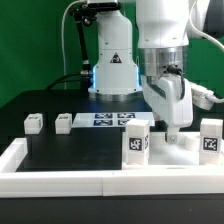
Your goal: Assemble square table
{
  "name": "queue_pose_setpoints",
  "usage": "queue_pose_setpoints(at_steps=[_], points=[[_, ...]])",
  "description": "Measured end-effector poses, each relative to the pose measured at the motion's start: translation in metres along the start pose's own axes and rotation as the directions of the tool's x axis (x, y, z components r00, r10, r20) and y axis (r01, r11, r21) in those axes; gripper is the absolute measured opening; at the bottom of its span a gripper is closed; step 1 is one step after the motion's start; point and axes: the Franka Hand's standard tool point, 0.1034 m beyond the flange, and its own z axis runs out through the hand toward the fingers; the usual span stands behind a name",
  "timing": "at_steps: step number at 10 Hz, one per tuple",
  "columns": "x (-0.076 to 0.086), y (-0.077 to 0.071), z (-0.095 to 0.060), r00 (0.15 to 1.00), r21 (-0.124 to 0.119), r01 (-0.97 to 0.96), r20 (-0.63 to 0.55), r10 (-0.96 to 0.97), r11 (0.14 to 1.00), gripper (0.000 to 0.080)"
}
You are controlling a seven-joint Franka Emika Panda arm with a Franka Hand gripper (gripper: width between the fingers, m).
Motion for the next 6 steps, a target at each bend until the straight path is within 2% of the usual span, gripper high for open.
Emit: queue_pose_setpoints(at_steps=[3,6], points=[[-0.001,0.010,0.015,1.000,-0.029,-0.006,-0.008,0.005,1.000,0.0649],[-0.001,0.010,0.015,1.000,-0.030,-0.002,-0.008,0.002,1.000,0.0649]])
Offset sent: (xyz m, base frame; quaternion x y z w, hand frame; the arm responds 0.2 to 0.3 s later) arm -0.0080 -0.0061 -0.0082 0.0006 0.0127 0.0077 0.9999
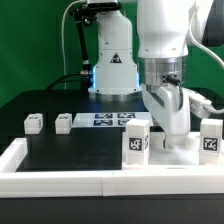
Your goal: Assemble square table
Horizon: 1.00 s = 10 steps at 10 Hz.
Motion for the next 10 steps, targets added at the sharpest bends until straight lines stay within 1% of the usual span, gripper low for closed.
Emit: queue_pose_setpoints(at_steps=[1,2,4,5,6,7,8,10], points=[[-0.0010,-0.0014,-0.0001,1.000,0.001,0.002,0.000,-0.002,1.000,0.0626],[-0.0014,-0.0008,0.0011,1.000,-0.001,0.003,-0.001,-0.003,1.000,0.0626],[-0.0017,-0.0003,0.0019,1.000,-0.003,0.005,-0.001,-0.005,1.000,0.0263],[-0.0016,0.0001,0.0021,1.000,-0.003,0.005,-0.001,-0.005,1.000,0.0263],[-0.0018,0.0040,0.0040,1.000,-0.015,0.004,0.001,-0.004,1.000,0.0086],[-0.0013,0.0043,0.0036,1.000,-0.014,0.001,0.001,-0.001,1.000,0.0086],[-0.0011,0.0044,0.0036,1.000,-0.014,0.001,0.001,-0.001,1.000,0.0066],[-0.0009,0.0046,0.0036,1.000,-0.014,0.000,0.000,0.000,1.000,0.0066]])
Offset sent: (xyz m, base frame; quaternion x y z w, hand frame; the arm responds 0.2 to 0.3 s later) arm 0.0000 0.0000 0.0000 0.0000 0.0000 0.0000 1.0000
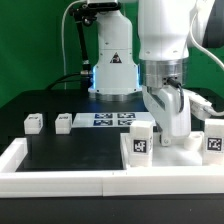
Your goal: Assemble square table
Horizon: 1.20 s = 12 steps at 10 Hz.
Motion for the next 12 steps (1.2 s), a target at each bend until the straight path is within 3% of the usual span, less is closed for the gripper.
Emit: queue_pose_setpoints(at_steps=[5,8,12], points=[[0.001,0.002,-0.002,1.000,0.006,0.026,-0.003,-0.026,1.000,0.0067],[0.011,0.009,-0.007,0.993,0.017,0.121,-0.012,-0.121,0.992,0.0067],[0.020,0.014,-0.004,0.975,0.004,0.221,-0.019,-0.221,0.975,0.0067]])
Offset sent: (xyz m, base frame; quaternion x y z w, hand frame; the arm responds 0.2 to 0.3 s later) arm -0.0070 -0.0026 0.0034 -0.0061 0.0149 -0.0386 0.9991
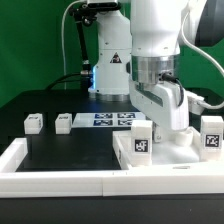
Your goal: Assemble square table
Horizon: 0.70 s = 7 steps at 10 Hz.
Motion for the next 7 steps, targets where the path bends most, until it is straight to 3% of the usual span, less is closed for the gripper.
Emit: queue_pose_setpoints(at_steps=[3,7], points=[[0.013,0.010,0.001,0.992,-0.014,0.125,-0.007,-0.125,0.992,0.0071],[0.041,0.024,0.000,0.922,-0.032,0.386,-0.014,-0.387,0.922,0.0077]])
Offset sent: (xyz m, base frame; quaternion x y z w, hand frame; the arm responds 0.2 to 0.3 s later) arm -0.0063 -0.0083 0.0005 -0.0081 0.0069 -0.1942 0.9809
